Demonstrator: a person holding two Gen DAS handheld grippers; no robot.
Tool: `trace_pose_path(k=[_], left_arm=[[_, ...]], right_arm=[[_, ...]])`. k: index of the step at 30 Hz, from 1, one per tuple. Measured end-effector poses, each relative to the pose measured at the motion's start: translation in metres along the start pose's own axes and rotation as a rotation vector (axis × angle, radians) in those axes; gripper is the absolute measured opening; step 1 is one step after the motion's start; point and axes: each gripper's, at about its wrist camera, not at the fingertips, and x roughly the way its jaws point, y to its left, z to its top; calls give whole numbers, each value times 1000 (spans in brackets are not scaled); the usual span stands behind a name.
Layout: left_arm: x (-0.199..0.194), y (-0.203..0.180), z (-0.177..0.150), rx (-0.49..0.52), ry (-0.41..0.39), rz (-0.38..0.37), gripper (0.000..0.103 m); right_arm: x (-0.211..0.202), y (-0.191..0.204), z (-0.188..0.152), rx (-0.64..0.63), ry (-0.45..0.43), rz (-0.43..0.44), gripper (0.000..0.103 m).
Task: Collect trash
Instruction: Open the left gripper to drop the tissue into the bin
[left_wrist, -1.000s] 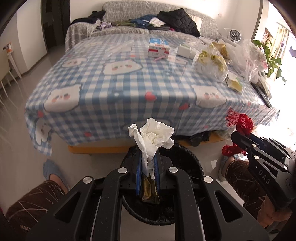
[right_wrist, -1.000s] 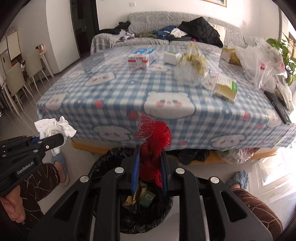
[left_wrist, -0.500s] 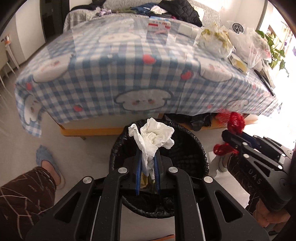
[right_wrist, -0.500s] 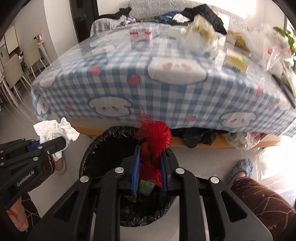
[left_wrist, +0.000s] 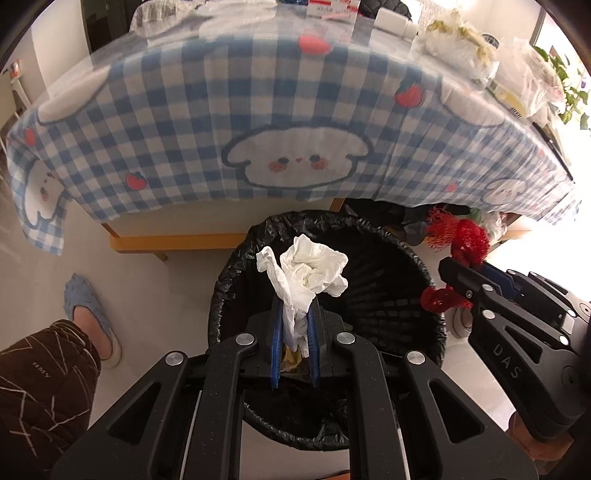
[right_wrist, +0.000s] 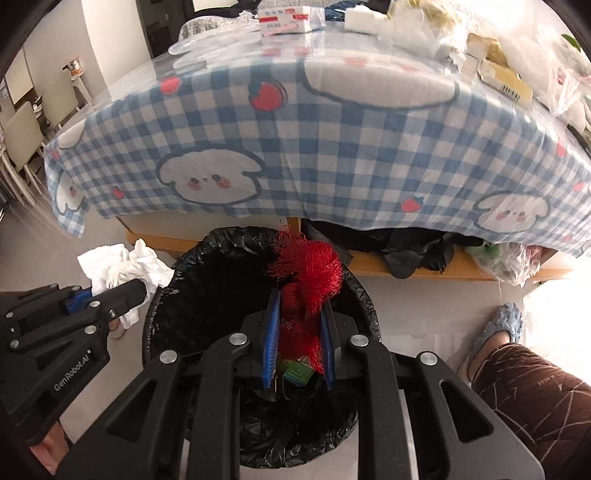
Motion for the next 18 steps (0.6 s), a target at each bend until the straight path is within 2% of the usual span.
trace_pose_path(k=[7,18], left_arm=[[22,-5,-4,13,21,11,11],[46,-20,-11,44,70,10,11]], right_arm=[[19,-7,-9,8,14,-41,18],[15,-29,-18,51,14,-65,18]])
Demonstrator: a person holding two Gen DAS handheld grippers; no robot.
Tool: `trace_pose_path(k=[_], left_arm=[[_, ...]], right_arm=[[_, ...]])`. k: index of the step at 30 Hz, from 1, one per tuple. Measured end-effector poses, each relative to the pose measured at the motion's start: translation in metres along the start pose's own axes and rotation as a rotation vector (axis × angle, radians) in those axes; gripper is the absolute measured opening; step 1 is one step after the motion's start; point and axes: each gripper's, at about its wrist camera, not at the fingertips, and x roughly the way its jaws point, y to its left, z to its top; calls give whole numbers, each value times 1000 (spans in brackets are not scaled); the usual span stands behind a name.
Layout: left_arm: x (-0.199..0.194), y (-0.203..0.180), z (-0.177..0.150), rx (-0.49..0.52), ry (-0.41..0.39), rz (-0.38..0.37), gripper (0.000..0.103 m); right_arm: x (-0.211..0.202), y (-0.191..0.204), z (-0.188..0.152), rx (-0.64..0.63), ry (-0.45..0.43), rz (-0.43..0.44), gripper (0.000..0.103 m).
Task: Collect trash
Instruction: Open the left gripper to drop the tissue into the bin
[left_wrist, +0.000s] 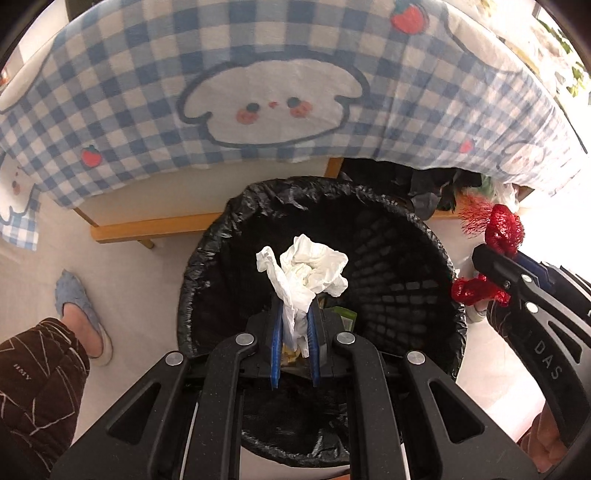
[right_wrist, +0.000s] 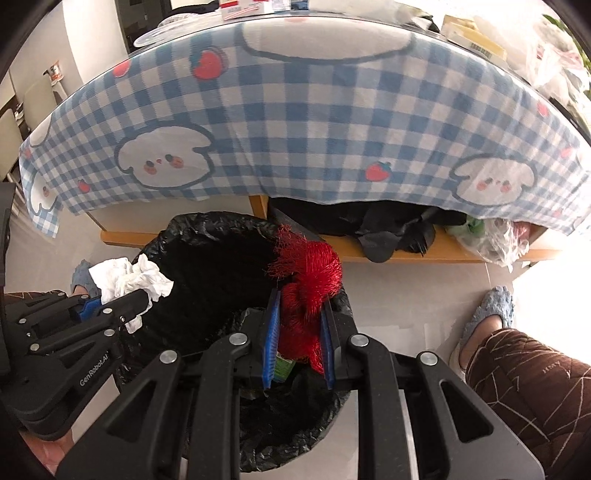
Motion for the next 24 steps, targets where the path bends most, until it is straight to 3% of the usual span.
trace_pose_path(k=[5,8,15,24], left_arm=[[8,-7,-3,9,18,-15,12],[8,-10,-3,18,15,-14,18],[2,-10,-6,27,-17,8,50],[-5,14,-9,-10,-40,42,75]], right_arm=[[2,-8,-3,18,10,-15,18],[3,-10,-4,24,14,-19,18],[6,-8,-4,22,16,-10,18],[11,5,1,15,20,17,18]])
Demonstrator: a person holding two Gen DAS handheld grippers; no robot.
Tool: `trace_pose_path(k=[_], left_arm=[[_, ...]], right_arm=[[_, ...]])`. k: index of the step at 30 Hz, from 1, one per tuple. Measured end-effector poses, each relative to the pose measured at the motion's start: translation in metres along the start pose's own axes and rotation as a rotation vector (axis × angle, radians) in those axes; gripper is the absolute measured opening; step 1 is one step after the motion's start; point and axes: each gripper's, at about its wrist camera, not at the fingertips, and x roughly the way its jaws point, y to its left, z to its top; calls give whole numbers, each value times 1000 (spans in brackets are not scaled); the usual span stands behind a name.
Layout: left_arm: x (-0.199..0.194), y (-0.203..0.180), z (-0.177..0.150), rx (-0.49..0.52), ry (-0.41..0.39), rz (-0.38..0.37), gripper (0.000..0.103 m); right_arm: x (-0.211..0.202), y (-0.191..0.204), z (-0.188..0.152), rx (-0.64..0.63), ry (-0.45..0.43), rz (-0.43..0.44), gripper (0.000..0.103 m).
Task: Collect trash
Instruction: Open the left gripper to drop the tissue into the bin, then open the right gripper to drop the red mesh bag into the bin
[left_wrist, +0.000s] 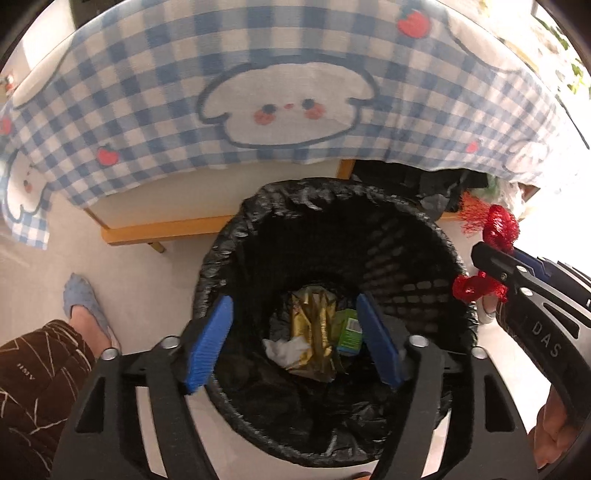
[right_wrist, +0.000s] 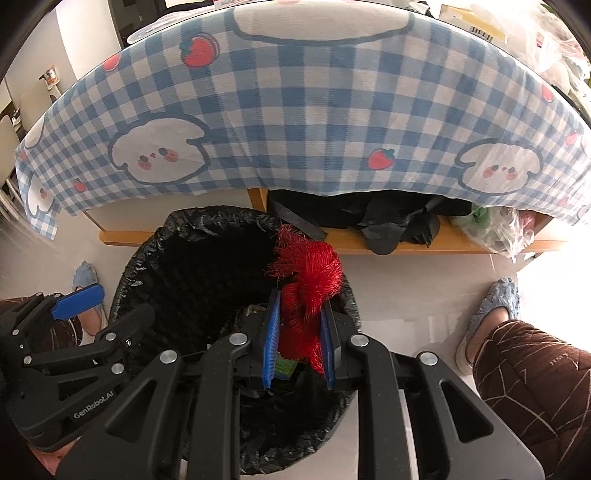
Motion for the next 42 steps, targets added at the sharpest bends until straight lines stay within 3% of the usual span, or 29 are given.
trace_pose_path(k=[4,10,22,37,42], left_arm=[[-3,15,-1,-26,-10,13,88],[-12,38,-3,-65,-51,33,96],[-23,63,-6,-115,-80,57,97],[-25,57,-1,-98,-58,66,97],[-30,53,3,-78,-56,63,97]], right_arm=[[4,8,2,-1,9,11,18],[10,23,4,-10,19,28,19],[19,49,5,-63,34,55,23],[8,40,5,-36,10,45,57],[-1,36,9,-24,-8,28,74]])
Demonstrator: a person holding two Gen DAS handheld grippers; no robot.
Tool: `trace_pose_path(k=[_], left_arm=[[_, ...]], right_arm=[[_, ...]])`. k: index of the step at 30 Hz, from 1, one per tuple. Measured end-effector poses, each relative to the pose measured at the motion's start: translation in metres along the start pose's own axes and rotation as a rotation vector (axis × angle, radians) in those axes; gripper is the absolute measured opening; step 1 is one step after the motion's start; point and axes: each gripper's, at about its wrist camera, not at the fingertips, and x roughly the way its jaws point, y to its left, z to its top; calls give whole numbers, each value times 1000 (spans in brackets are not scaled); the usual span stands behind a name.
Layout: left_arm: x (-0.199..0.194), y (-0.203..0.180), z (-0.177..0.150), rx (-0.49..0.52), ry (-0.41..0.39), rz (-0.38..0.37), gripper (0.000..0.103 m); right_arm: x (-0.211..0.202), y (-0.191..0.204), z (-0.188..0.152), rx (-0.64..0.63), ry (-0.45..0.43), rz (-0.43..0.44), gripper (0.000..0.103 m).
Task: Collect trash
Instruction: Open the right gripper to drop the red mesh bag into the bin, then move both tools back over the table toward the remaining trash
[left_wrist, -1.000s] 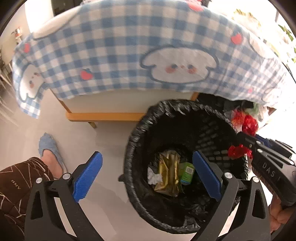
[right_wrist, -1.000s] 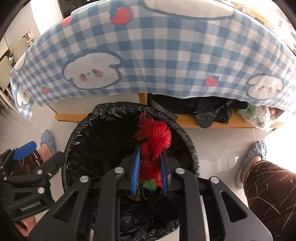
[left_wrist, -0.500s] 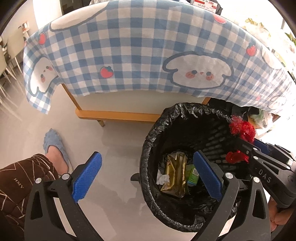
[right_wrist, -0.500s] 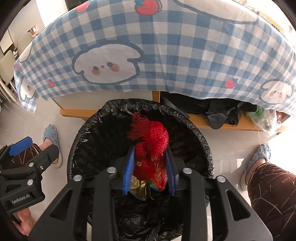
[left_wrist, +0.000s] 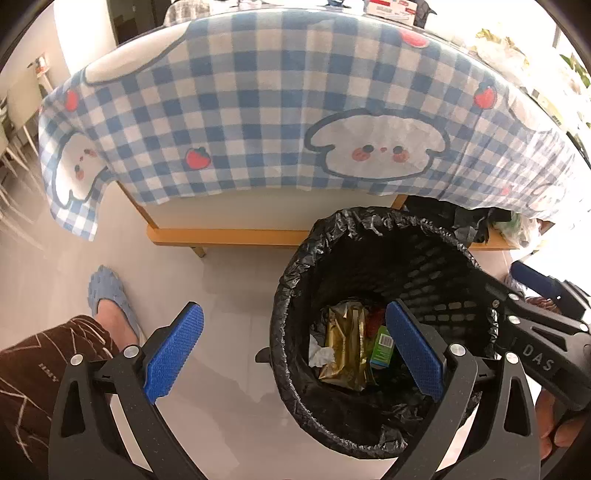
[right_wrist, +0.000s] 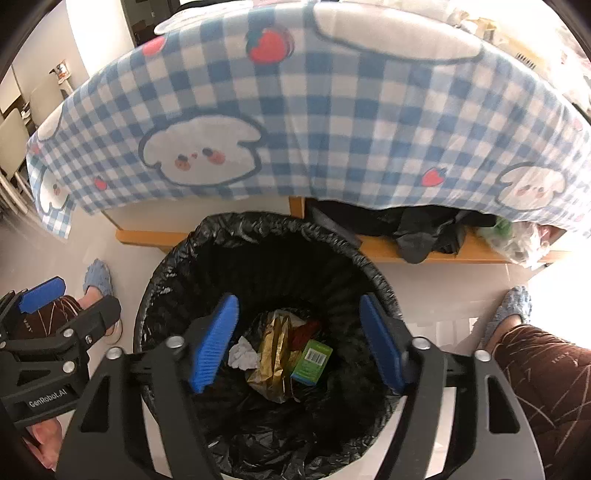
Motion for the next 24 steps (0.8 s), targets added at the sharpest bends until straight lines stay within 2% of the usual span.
trace_pose_path(k=[5,9,24], left_arm=[[-12,1,9,-23,11,-12,97],[-27,1,19,-19,-10,-13,97],[-88,-2,86,-10,-106,-32,97]], right_arm=[[-21,-5,9,15,-54,-34,85],[-43,-9,17,32,-117,-50,93],[-119,-22,69,15,-252,-105,95]])
